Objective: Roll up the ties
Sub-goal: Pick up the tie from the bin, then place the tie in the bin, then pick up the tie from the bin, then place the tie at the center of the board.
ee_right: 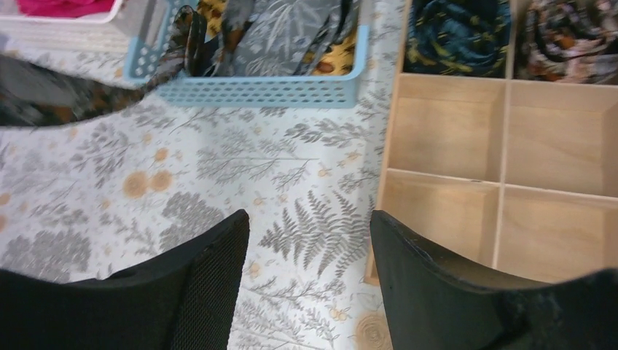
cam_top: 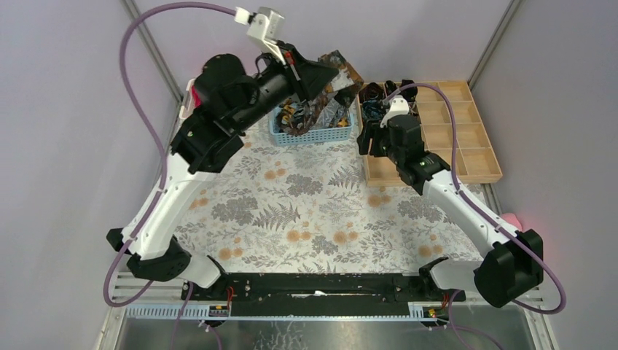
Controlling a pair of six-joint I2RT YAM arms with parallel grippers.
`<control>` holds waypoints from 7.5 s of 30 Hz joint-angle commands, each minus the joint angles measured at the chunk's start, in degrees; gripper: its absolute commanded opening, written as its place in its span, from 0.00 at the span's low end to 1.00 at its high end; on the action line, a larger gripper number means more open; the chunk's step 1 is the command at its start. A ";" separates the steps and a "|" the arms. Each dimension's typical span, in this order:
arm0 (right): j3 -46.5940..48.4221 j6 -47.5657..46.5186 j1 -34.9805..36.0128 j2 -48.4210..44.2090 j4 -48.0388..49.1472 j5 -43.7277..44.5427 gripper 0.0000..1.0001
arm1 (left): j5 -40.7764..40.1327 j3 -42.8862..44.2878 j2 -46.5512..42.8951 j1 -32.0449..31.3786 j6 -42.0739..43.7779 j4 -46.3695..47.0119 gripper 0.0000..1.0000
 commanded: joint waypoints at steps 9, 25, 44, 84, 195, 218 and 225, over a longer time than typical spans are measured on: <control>-5.00 4.91 0.12 -3.25 8.42 -13.86 0.75 | -0.09 12.38 -2.17 -2.87 3.77 2.43 0.00; 26.44 2.94 0.15 29.84 2.36 -4.61 0.69 | -16.76 14.14 18.05 10.91 12.23 10.75 0.00; 62.23 -0.81 -5.24 62.04 -8.49 5.24 0.71 | -2.20 28.04 34.33 25.35 6.08 39.59 0.04; 65.50 2.19 -5.89 64.44 -0.63 -4.41 0.00 | -2.73 8.94 43.64 30.93 7.75 54.44 0.81; 67.78 -20.77 -0.54 -12.98 -18.89 13.90 0.00 | -28.38 -34.91 -6.11 -8.42 14.27 24.83 0.85; 38.83 1.85 0.15 0.05 -3.88 -13.06 0.00 | -48.55 -45.29 -22.12 -8.30 16.73 23.52 0.89; 30.06 4.31 6.05 6.81 0.31 -16.29 0.00 | -54.49 -49.06 -28.09 -8.26 19.84 24.36 0.91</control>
